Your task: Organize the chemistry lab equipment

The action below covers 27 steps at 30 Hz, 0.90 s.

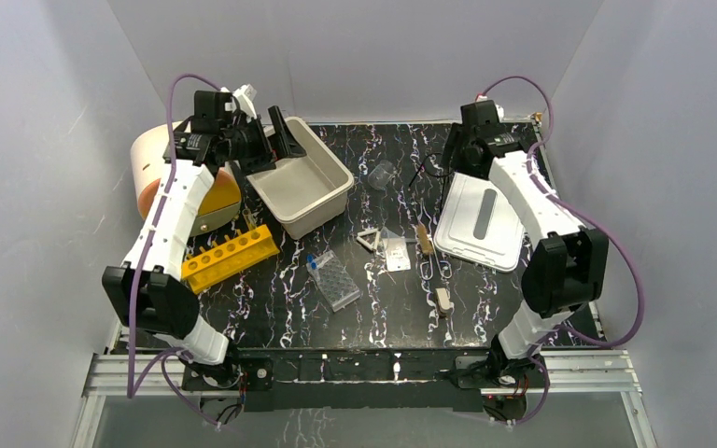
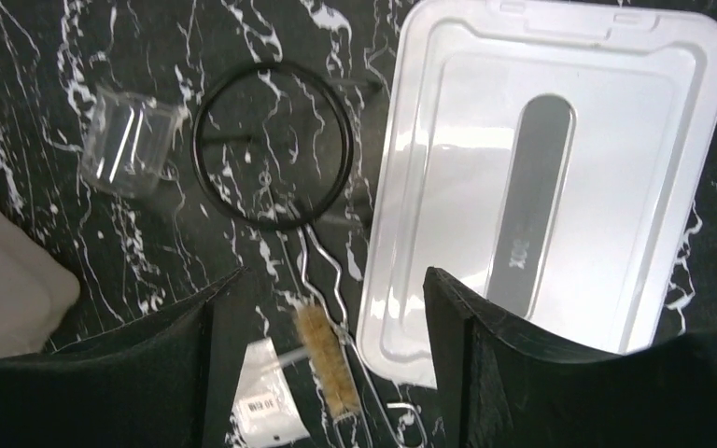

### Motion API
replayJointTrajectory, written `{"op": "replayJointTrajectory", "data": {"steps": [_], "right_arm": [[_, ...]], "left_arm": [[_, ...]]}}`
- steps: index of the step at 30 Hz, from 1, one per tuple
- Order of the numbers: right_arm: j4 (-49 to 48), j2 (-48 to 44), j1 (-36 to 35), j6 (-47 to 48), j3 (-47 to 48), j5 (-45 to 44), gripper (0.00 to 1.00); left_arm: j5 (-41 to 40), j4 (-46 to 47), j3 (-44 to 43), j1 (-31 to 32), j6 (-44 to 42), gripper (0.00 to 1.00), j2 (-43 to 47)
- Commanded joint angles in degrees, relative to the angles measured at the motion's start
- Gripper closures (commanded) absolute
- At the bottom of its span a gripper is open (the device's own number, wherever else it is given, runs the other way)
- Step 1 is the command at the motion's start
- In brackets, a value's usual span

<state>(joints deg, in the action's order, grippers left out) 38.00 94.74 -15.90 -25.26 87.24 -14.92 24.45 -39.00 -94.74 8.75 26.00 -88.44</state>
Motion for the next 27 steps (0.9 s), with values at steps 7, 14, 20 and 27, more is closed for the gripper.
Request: {"op": "replayJointTrajectory", "data": {"steps": [7, 14, 20, 27], "right_arm": [[-2.82, 13.62, 1.98, -1.81, 11.69, -2.22, 0.41], [-3.08, 18.95, 2.02, -1.29, 14.34, 1.75, 0.68], [-7.24, 17.69, 2.00, -0.24, 15.47, 1.70, 0.97], [-11.60, 14.25, 1.98, -1.05, 17.59, 3.88, 1.00]], "left_arm": [[-3.32, -0.63, -9.28, 0.05, -2.20, 0.02, -3.14], [-5.55, -0.80, -9.35, 0.04, -2.61, 0.02, -3.43], [-6.78, -0.73, -8.71, 0.04, -2.58, 0.02, -2.76], [-7.47, -0.59, -7.78, 0.04, -2.06, 0.02, -1.73]]}}
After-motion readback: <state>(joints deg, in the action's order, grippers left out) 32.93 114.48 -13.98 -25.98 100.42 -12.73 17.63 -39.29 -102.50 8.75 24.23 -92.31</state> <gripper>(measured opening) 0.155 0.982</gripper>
